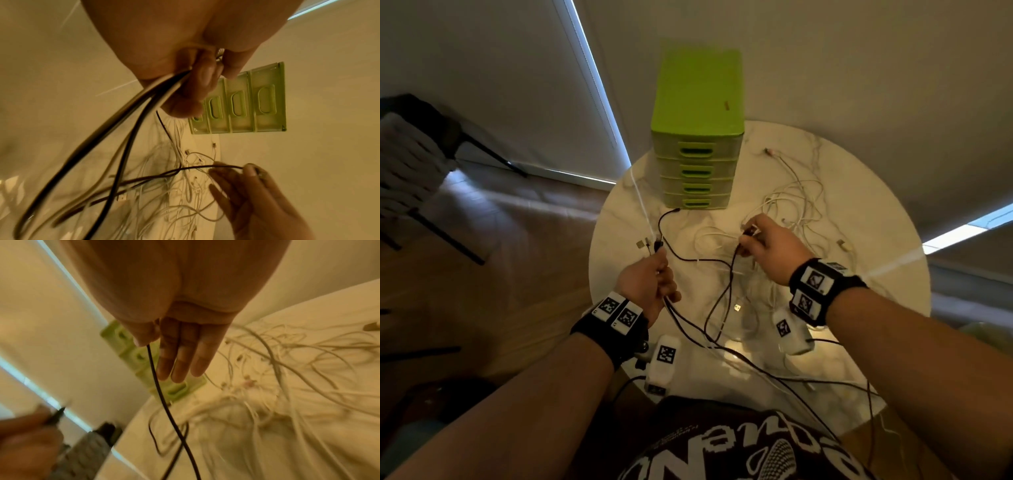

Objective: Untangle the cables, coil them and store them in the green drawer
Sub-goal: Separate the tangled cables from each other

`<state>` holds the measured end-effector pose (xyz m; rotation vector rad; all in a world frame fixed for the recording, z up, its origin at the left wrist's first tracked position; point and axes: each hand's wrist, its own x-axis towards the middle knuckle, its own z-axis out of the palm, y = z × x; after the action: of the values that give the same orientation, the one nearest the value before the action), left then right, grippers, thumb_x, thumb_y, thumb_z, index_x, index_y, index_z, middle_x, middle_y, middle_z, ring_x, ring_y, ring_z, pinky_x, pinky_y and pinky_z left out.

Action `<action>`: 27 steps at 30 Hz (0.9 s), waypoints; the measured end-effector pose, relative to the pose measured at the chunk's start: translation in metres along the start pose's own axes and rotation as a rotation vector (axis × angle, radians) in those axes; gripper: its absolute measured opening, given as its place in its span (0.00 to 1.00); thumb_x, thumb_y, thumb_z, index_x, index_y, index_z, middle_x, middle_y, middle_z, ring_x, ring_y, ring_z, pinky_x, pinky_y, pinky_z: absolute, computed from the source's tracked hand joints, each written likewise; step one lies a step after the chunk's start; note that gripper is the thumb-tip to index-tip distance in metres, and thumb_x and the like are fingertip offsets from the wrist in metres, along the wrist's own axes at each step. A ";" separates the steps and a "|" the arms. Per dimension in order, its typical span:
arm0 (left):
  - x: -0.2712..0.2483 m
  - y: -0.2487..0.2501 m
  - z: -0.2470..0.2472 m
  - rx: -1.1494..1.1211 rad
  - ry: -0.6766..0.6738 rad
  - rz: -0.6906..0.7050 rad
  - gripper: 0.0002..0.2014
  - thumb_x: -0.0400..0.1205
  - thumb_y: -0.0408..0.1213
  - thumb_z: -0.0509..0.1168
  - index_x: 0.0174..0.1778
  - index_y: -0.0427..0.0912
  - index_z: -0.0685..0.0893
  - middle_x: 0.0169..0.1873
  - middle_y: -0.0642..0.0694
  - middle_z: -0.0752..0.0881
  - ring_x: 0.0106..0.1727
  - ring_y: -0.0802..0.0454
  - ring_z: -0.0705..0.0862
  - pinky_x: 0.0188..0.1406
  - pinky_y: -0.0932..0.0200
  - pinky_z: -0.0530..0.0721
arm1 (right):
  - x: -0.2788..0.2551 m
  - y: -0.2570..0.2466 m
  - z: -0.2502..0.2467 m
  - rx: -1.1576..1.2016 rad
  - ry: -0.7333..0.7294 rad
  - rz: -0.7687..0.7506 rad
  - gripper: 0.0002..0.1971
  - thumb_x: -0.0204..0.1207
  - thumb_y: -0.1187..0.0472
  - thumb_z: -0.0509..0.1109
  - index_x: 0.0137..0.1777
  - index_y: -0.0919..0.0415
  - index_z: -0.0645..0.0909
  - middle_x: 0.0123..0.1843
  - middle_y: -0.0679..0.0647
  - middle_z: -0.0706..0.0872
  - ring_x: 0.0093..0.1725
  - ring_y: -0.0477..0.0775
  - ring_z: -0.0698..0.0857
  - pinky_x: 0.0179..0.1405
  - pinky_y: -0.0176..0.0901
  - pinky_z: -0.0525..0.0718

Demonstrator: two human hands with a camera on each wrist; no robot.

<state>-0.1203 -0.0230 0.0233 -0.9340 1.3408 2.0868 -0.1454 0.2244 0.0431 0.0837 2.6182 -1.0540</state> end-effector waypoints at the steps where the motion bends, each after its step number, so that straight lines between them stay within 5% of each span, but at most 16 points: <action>1: -0.001 0.001 0.005 0.004 0.000 0.009 0.19 0.89 0.46 0.63 0.33 0.47 0.71 0.23 0.50 0.64 0.22 0.52 0.61 0.27 0.55 0.76 | 0.000 -0.006 -0.011 0.104 0.039 -0.006 0.05 0.88 0.51 0.64 0.59 0.49 0.73 0.46 0.48 0.94 0.48 0.49 0.92 0.54 0.58 0.90; 4: -0.003 0.004 0.019 0.006 -0.025 0.025 0.18 0.89 0.45 0.63 0.34 0.47 0.72 0.24 0.50 0.64 0.23 0.52 0.61 0.26 0.55 0.76 | -0.007 -0.033 -0.043 0.465 0.188 -0.068 0.03 0.90 0.59 0.60 0.55 0.49 0.71 0.48 0.51 0.94 0.50 0.49 0.93 0.52 0.55 0.91; 9: -0.006 0.009 0.036 -0.001 -0.108 0.025 0.17 0.89 0.44 0.63 0.34 0.48 0.70 0.24 0.52 0.63 0.21 0.55 0.58 0.20 0.61 0.57 | -0.022 -0.066 -0.082 0.856 0.460 -0.217 0.03 0.91 0.62 0.59 0.55 0.55 0.74 0.41 0.54 0.89 0.46 0.59 0.91 0.49 0.53 0.90; 13: -0.010 0.009 0.046 0.015 -0.126 0.048 0.15 0.87 0.40 0.61 0.34 0.47 0.71 0.23 0.52 0.63 0.21 0.55 0.58 0.21 0.59 0.54 | -0.030 -0.042 -0.078 0.587 0.255 -0.067 0.07 0.90 0.60 0.61 0.53 0.59 0.80 0.41 0.56 0.90 0.43 0.59 0.91 0.53 0.64 0.88; 17: -0.013 0.008 0.051 -0.004 -0.155 0.092 0.11 0.83 0.34 0.61 0.35 0.47 0.71 0.24 0.50 0.62 0.22 0.54 0.59 0.23 0.59 0.57 | -0.041 -0.041 -0.113 0.398 0.417 -0.135 0.07 0.90 0.56 0.60 0.56 0.56 0.79 0.46 0.53 0.93 0.47 0.53 0.93 0.61 0.59 0.88; 21: -0.014 0.008 0.056 -0.049 -0.195 0.108 0.13 0.85 0.35 0.59 0.34 0.47 0.70 0.25 0.50 0.62 0.22 0.53 0.61 0.21 0.59 0.65 | -0.053 -0.062 -0.148 0.527 0.492 -0.341 0.06 0.90 0.59 0.57 0.56 0.54 0.76 0.47 0.54 0.92 0.51 0.59 0.92 0.55 0.56 0.88; 24: -0.017 0.008 0.069 -0.079 -0.241 0.126 0.12 0.84 0.35 0.58 0.33 0.48 0.70 0.27 0.49 0.61 0.23 0.53 0.61 0.22 0.58 0.65 | -0.053 -0.053 -0.126 0.370 0.332 -0.264 0.08 0.89 0.53 0.61 0.52 0.51 0.80 0.41 0.54 0.91 0.46 0.62 0.91 0.53 0.64 0.89; 27: -0.027 0.008 0.087 -0.086 -0.315 0.138 0.11 0.83 0.35 0.58 0.35 0.47 0.70 0.27 0.49 0.62 0.24 0.53 0.61 0.23 0.57 0.63 | -0.058 -0.041 -0.085 0.240 0.218 -0.190 0.15 0.90 0.50 0.61 0.46 0.53 0.83 0.31 0.53 0.86 0.32 0.55 0.85 0.41 0.60 0.87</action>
<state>-0.1333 0.0528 0.0734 -0.5268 1.1869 2.2966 -0.1202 0.2567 0.1459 0.0040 2.7194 -1.4999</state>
